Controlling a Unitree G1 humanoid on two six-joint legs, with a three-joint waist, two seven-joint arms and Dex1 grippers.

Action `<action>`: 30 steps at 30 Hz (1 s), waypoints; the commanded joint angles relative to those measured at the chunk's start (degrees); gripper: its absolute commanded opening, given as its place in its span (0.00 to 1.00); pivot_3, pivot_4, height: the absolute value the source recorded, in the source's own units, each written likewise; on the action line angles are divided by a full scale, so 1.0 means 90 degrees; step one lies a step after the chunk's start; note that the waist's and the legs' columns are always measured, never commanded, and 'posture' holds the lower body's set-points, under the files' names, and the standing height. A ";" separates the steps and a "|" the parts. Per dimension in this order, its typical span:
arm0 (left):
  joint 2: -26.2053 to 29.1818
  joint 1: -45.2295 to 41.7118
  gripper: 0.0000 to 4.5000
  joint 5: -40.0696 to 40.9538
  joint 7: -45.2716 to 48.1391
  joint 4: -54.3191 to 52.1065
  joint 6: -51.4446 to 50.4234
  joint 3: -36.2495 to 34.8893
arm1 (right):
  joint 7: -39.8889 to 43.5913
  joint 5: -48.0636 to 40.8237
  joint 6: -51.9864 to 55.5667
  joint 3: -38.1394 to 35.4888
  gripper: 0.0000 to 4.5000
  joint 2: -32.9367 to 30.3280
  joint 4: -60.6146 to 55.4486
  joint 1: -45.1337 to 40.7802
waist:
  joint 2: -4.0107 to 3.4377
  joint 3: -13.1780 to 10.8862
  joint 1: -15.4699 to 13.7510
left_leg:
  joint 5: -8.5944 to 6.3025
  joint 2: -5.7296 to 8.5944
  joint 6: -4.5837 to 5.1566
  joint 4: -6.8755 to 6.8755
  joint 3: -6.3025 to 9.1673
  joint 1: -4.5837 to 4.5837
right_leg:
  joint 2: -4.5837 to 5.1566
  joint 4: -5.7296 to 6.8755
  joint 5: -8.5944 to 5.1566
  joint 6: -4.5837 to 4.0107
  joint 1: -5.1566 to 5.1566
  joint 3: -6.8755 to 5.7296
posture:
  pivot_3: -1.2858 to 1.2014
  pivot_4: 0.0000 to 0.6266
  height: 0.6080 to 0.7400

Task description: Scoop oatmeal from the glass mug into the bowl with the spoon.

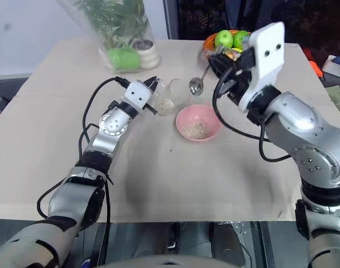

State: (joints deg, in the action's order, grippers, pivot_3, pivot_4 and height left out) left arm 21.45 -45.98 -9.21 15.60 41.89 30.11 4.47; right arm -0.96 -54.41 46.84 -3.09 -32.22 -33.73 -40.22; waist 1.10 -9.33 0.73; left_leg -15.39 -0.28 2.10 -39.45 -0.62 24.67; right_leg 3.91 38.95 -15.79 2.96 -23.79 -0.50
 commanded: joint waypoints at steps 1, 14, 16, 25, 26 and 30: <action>-0.0163 0.0085 0.03 0.0539 0.0067 -0.0789 -0.0078 -0.0300 | 0.0005 0.0350 -0.0116 0.0232 0.00 0.0424 0.0155 -0.0275 | 0.0000 0.0000 0.0011 | 0.0000 0.0000 0.0000 0.0000 -0.0001 -0.0001 | 0.0000 0.0001 0.0000 0.0000 0.0000 0.0002 | 0.52 0.24 1.00; -0.0584 0.0920 0.00 0.1590 0.0310 -0.2163 -0.1264 -0.0766 | 0.1119 0.2326 -0.1364 0.1377 0.17 0.2357 0.2534 -0.0550 | -0.0003 0.0002 0.0036 | 0.0001 0.0005 -0.0002 -0.0001 0.0000 -0.0008 | -0.0006 0.0004 0.0000 0.0000 0.0001 0.0005 | 0.52 0.24 1.00; -0.0630 0.1125 0.00 0.1757 0.0288 -0.2394 -0.1501 -0.0888 | 0.1360 0.2463 -0.1407 0.1407 0.26 0.2328 0.2530 -0.0446 | -0.0003 0.0002 0.0036 | 0.0001 0.0006 -0.0002 -0.0001 0.0000 -0.0008 | -0.0006 0.0003 0.0000 0.0000 0.0001 0.0005 | 0.52 0.24 1.00; -0.0850 0.1992 0.00 0.2842 0.0048 -0.2724 -0.2252 -0.1874 | 0.2770 0.2553 -0.1382 0.1095 0.99 0.0696 0.0468 0.0907 | -0.0003 0.0002 0.0015 | 0.0001 0.0003 -0.0001 0.0000 0.0005 -0.0008 | -0.0002 0.0001 0.0000 0.0000 0.0002 0.0004 | 0.52 0.24 1.00; -0.0836 0.2095 0.00 0.2971 0.0096 -0.2774 -0.2339 -0.1986 | 0.3017 0.2383 -0.1528 0.0893 0.99 0.0523 0.0194 0.1254 | -0.0002 0.0003 0.0005 | 0.0000 0.0003 -0.0001 0.0000 0.0006 -0.0008 | -0.0002 0.0001 0.0000 0.0000 0.0003 0.0005 | 0.52 0.24 1.00; -0.0607 0.2271 0.00 0.3173 0.0314 -0.2716 -0.2335 -0.2296 | 0.3690 0.2517 -0.2022 0.0202 0.99 -0.0389 -0.0801 0.2742 | 0.0000 0.0004 -0.0037 | 0.0000 0.0003 -0.0001 0.0001 0.0017 -0.0007 | 0.0001 -0.0004 0.0000 0.0000 0.0011 -0.0005 | 0.52 0.24 1.00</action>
State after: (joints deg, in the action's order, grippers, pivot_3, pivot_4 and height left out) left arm 15.40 -25.05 17.94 17.47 19.25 8.08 -14.69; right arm 30.07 -31.93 31.35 1.62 -34.99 -36.69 -15.88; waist 1.10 -9.29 0.40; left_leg -15.39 -0.26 2.09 -39.45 -0.48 24.56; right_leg 3.93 38.90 -15.79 2.96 -23.62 -0.53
